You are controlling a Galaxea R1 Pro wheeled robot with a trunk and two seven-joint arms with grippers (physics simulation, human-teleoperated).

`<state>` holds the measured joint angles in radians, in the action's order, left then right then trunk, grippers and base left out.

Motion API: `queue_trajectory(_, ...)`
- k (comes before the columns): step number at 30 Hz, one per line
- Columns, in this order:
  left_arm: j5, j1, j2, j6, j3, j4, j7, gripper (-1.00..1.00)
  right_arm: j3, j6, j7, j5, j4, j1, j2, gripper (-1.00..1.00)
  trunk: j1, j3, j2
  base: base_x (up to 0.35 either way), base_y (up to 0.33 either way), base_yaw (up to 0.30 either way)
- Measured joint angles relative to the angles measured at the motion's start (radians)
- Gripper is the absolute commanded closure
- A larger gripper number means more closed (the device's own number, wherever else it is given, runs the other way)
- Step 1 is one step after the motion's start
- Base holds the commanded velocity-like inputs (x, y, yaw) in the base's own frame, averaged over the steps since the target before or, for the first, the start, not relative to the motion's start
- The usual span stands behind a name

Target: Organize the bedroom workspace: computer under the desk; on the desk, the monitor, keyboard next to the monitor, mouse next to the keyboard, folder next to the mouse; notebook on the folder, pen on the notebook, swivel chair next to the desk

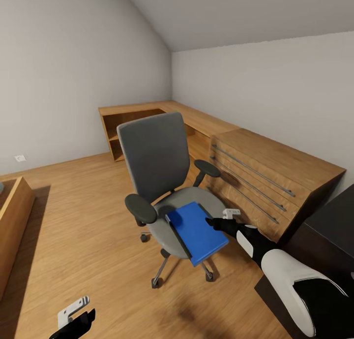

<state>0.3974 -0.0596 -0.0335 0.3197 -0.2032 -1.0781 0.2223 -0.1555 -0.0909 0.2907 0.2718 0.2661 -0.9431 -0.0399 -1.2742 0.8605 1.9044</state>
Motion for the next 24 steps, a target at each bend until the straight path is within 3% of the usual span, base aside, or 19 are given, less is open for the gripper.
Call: queue_trajectory(24, 0.000, 0.000, 0.000, -0.001, 0.000, 0.005, -0.003, -1.00, 0.000, 0.001, 0.000, 0.000, -0.002, 0.000, 0.000, -1.00, 0.000, -0.015, 0.000, 0.000, 0.000, -0.017)
